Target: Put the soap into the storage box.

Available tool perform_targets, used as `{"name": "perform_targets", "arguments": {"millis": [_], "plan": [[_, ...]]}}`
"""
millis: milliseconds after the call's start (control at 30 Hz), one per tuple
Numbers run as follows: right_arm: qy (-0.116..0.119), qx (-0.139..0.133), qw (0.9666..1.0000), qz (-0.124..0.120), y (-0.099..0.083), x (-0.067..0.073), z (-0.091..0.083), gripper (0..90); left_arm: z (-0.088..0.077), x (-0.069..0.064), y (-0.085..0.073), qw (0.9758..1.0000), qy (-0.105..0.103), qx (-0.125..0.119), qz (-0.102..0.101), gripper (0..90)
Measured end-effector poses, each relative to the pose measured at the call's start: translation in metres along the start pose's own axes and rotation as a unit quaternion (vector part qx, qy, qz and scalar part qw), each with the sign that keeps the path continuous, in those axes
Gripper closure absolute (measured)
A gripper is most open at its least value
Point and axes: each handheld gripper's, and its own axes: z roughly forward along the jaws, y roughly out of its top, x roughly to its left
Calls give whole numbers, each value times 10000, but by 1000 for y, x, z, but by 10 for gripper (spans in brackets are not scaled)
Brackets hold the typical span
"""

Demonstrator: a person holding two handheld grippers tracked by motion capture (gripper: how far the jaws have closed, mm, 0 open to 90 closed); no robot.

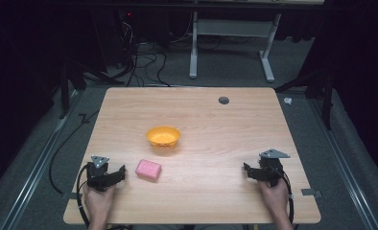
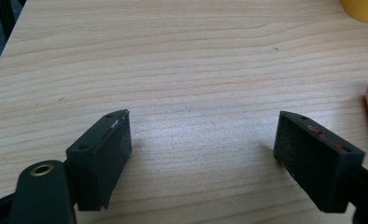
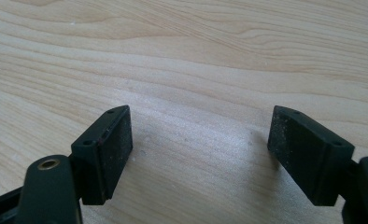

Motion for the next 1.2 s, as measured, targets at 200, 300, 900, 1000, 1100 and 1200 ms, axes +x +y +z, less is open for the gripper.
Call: {"name": "perform_targets", "arguments": {"millis": [200,300,900,1000,1100,1200], "plan": [[1,0,10000,0,0,0,0,227,0,0,0,10000,1,-2,-1,196],[1,0,10000,0,0,0,0,227,0,0,0,10000,3,-1,2,196],[1,-1,10000,-12,0,0,0,226,0,0,0,10000,-33,8,32,192],[2,-1,10000,-11,0,0,0,226,0,1,1,10000,-13,24,-2,192],[2,0,10000,-13,0,0,0,226,-1,4,3,10000,20,60,-21,192],[1,-2,10000,-15,0,0,0,226,-4,5,4,10000,0,32,-17,189]]}}
